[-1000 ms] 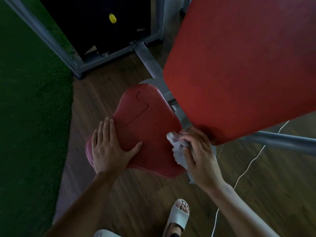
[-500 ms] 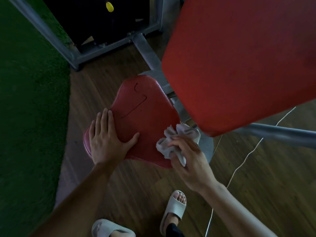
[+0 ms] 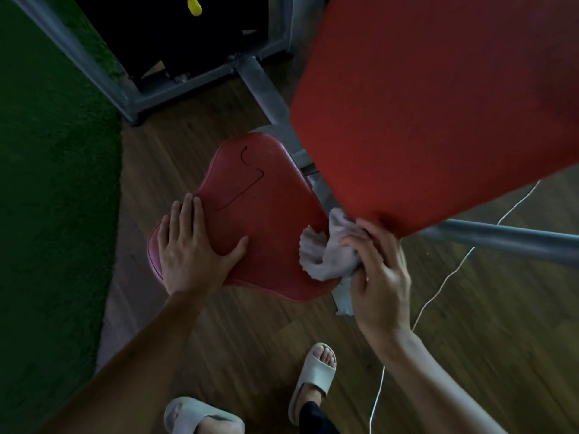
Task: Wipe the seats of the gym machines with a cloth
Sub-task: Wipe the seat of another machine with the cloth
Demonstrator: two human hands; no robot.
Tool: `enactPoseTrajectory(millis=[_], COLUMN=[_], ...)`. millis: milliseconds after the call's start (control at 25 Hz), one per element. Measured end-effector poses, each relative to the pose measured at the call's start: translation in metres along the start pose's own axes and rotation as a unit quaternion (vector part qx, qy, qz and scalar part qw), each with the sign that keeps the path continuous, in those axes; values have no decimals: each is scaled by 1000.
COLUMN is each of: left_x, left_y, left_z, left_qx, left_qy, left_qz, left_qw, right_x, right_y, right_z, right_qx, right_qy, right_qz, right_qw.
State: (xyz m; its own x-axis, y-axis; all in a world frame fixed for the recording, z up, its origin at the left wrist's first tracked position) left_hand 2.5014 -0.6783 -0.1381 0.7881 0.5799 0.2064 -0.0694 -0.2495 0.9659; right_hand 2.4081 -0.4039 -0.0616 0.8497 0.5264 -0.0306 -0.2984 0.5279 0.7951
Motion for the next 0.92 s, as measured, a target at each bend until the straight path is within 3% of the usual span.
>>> enactPoseTrajectory(millis=[120, 160, 280, 440, 600, 760, 920], left_x=[1, 1, -1, -1, 1, 0, 0], left_y=[1, 0, 0, -1, 0, 0, 0], left_z=[-1, -1, 0, -2, -2, -3, -3], left_qx=[0, 0, -2, -6, -7, -10, -13], left_qy=[-3, -4, -6, -12, -13, -14, -16], left_qz=[-4, -5, -8, -19, -20, -21, -23], left_qw=[1000, 1000, 1000, 1000, 1000, 1000, 1000], right_x=[3, 5, -1, -21, -3, 17, -19], right_y=[-42, -53, -66, -95, -90, -80, -94], right_z=[1, -6, -37, -47, -43, -45, -57], right_qx=[-94, -117, -83, 9, -111, -122, -162], right_qy=[-28, -42, -108, -176, -162, -173, -188], right_qz=[141, 147, 83, 141, 129, 107, 75], right_qw=[985, 981, 987, 974, 972, 971, 966])
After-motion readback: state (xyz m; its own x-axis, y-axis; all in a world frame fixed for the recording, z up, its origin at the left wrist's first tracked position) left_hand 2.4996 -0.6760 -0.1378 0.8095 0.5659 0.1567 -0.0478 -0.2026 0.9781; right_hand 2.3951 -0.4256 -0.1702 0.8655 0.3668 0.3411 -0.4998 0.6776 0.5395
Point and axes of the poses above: each hand's wrist, its own x-axis away from the middle knuckle, its own y-axis out of the back of the hand, z = x × y, the point moved 8 cm from there along -x, towards the middle knuckle, and after that the axes turned 13 degrees about z, right-handed, at the moved point
